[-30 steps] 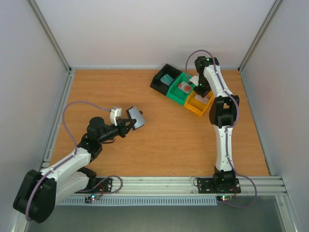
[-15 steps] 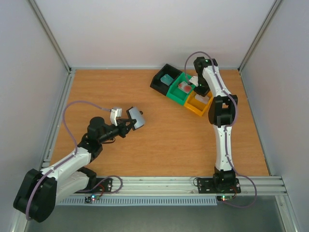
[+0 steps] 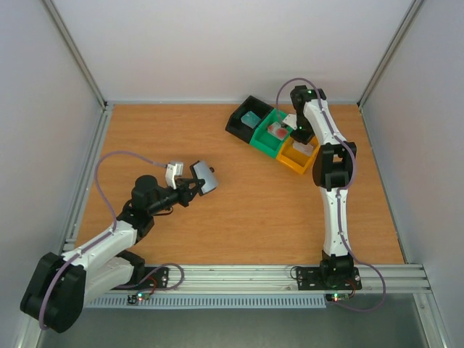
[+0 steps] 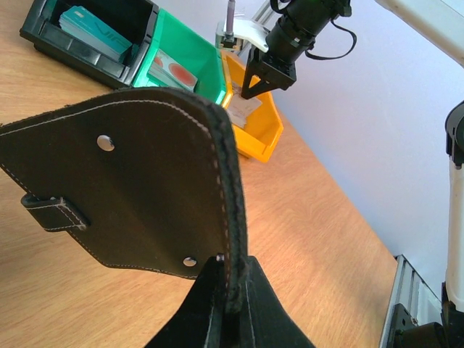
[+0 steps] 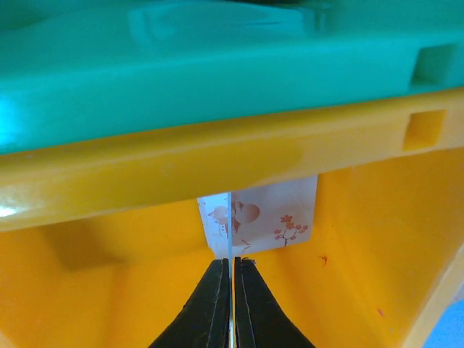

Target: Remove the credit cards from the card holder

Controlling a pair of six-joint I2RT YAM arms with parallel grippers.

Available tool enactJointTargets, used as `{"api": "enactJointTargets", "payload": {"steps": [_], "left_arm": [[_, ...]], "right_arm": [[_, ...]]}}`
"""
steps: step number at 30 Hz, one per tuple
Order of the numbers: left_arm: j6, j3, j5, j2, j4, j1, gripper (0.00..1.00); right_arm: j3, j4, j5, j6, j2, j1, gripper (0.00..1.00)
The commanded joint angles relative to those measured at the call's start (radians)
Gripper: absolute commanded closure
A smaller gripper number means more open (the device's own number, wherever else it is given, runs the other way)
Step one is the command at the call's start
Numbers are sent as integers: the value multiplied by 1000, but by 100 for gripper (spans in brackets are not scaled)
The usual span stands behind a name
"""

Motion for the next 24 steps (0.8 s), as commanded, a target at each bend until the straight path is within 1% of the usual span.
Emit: {"api": "enactJointTargets", "payload": {"steps": [1, 7, 12, 15, 19, 24], "left_arm": [[20, -12, -7, 4, 76, 3, 100], [20, -12, -5, -3, 75, 3, 100], [17, -14, -3, -1, 79, 3, 100], [17, -15, -2, -2, 83, 3, 100], [20, -15, 0, -5, 84, 3, 100], [23, -15, -3, -9, 82, 3, 100]], "right_arm": [[-19, 8, 3, -28, 1, -5, 96], [-16, 78, 103, -25, 10, -5, 94], [-18, 125, 166, -28, -27, -5, 91], [-22, 144, 170, -31, -45, -5, 89], [-40, 133, 98, -35, -53, -5, 90], [-57, 159, 138, -30, -25, -5, 89]]}}
